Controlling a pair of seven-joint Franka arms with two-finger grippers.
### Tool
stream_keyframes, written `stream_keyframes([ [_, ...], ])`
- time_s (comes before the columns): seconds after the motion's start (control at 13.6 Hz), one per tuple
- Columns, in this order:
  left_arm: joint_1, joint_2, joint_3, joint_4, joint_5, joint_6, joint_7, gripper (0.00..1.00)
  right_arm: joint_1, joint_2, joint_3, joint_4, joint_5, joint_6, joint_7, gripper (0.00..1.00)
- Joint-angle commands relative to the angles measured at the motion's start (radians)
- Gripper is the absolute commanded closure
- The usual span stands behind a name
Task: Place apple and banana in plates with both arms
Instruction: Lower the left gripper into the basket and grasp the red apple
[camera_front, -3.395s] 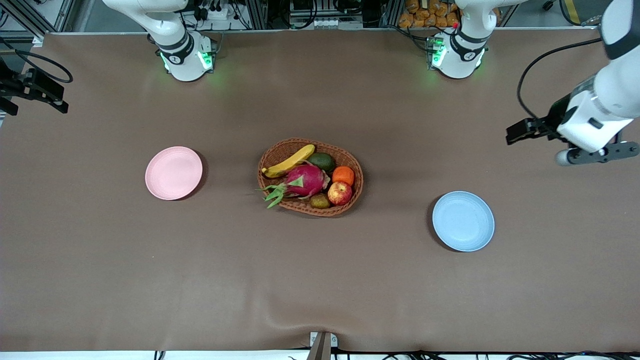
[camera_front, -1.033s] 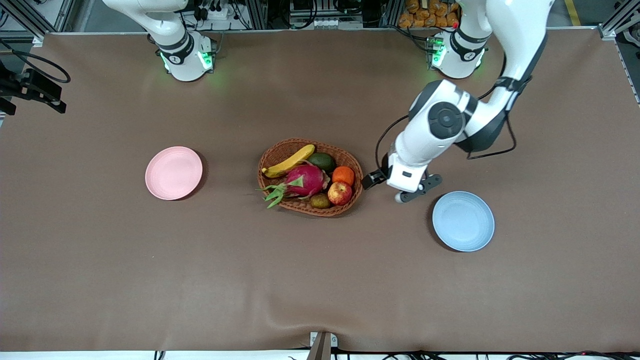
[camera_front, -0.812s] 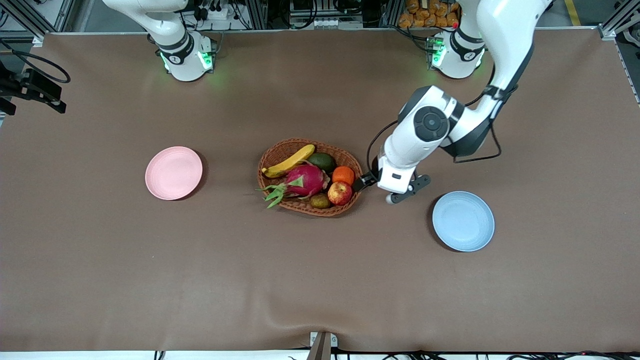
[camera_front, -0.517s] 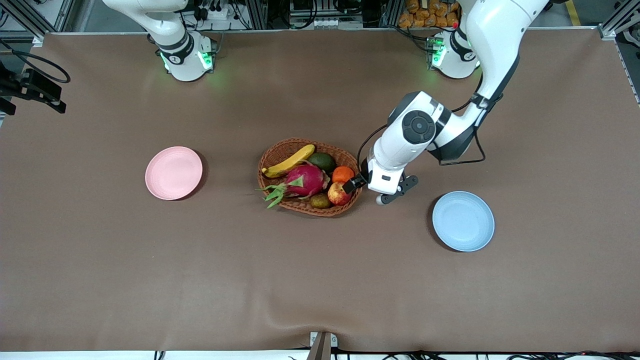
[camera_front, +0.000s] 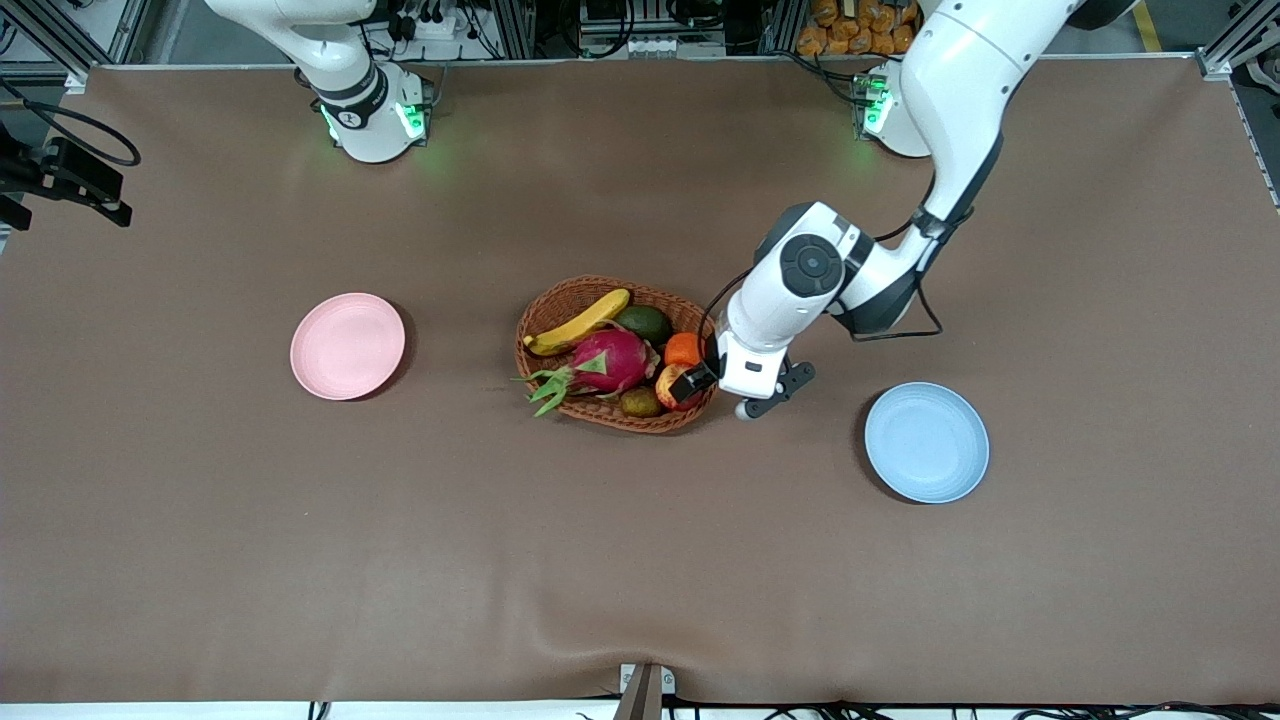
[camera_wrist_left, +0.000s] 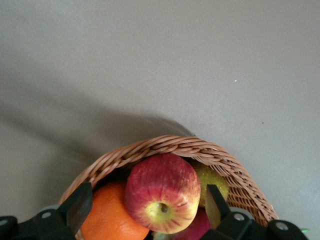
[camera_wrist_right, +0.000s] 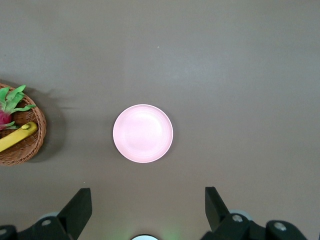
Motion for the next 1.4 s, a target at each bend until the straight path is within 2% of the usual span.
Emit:
stream_keyframes([
  [0.0,-0.045,0.034,0.034,0.049,0.022,0.013,-0.036,0.00,-0.006,-0.023,0.002,-0.020,-0.004,0.002,-0.009,0.00],
  [1.33,-0.064,0.099,0.035,0.053,0.022,0.090,-0.039,0.00,-0.006,-0.023,0.002,-0.020,-0.004,-0.003,-0.009,0.00],
])
